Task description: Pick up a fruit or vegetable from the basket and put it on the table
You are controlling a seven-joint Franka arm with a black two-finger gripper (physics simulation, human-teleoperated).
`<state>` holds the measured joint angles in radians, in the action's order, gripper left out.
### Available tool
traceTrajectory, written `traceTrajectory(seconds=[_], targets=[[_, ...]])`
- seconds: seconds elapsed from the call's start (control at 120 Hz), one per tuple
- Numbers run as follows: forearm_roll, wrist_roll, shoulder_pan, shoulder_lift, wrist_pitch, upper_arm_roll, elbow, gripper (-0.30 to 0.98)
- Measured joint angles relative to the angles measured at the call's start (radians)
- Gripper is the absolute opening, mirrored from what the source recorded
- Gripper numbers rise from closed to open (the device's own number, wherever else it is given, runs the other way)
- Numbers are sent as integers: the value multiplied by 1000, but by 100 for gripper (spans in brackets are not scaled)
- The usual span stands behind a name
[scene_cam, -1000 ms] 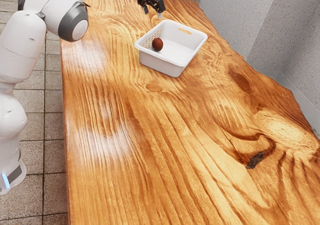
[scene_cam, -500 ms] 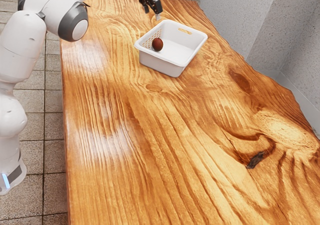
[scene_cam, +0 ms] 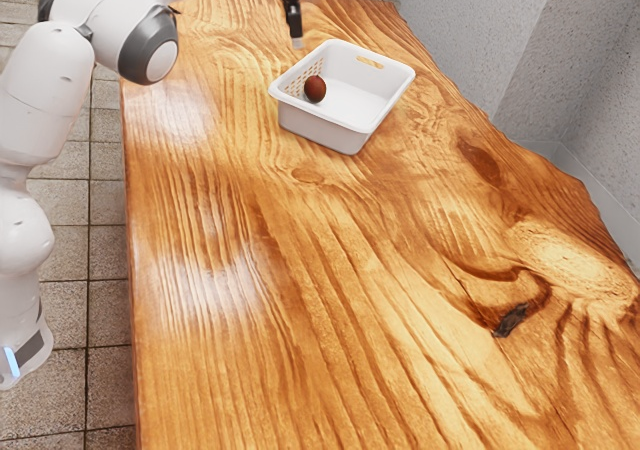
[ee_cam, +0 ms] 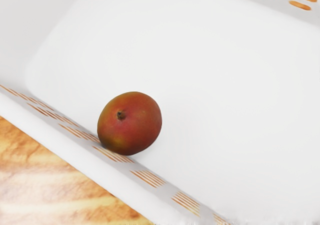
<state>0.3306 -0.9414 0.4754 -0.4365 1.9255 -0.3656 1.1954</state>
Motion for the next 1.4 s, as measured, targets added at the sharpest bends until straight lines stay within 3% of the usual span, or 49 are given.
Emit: traceTrajectory(seconds=[0.125, 0.242, 0.342, 0.575, 0.942, 1.167, 1.4], targets=[[-21, -111, 0, -1, 2, 1, -1, 68], [-105, -195, -5, 2, 4, 9, -7, 69], [-134, -251, -10, -1, 59, 39, -11, 68], [-89, -340, -11, 2, 156, 58, -2, 69], [-25, -363, -8, -65, 189, 76, -10, 69], [-75, -311, 29, -288, 14, 63, -341, 68], [-114, -267, 49, -333, -125, 65, -390, 68]])
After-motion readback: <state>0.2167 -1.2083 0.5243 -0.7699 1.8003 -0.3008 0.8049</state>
